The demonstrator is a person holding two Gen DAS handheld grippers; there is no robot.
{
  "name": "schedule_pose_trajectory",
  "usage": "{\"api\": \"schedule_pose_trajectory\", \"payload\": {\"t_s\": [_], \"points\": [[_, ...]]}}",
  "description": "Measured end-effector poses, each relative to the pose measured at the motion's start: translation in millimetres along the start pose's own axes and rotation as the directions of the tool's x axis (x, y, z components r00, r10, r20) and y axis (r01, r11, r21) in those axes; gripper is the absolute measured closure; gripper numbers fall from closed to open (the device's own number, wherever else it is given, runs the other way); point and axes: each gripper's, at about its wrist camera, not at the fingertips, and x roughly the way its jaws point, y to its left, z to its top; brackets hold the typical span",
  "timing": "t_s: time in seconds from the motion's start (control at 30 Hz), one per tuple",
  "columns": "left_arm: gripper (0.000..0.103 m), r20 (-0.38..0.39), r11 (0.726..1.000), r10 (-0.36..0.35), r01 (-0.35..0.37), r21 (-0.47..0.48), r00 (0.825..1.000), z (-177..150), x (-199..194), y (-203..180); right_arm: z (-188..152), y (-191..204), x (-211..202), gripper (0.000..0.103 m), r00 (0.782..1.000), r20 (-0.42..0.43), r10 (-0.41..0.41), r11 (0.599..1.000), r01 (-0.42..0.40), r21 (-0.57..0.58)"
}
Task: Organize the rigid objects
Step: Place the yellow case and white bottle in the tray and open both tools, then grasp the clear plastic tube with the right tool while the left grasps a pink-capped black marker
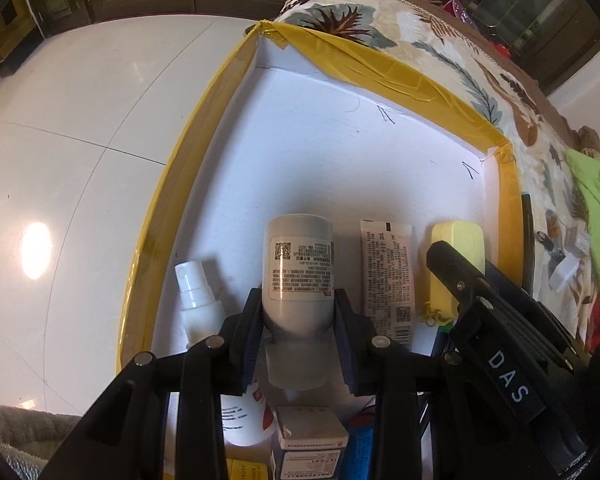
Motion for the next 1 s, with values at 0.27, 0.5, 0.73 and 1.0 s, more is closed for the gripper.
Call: {"api": "schedule_pose_trajectory", "payload": {"t_s": [0.27,0.5,0.73,1.0], "points": [[0.068,-0.009,1.000,0.015,-0.015,0.002,1.000,-2,1,-1,2,-2,-3,0.054,0.999,-0.015,0.041,0.999,-0.041,0.011],[0.057,0.005,0.999,0.025,-0.025,0.039,1.000,-4,-4,-10,5,-19,-9,0.053,0.989,-0.035,0.140,0.985,-0.136,0.111],[0.057,0.097,0.996,-0.026,0.017,0.085,0.995,-18,-39,-22,4,-59,-72,0.054,0.967,0.042,0.252,0.946,-0.255,0.201],[0.046,0.170,0.961,-0.219,0.182,0.210,0.961,-60,-80,-60,-18,-154,-148,0.054,0.977,0.179,0.116,0.947,-0.163,0.277]]}}
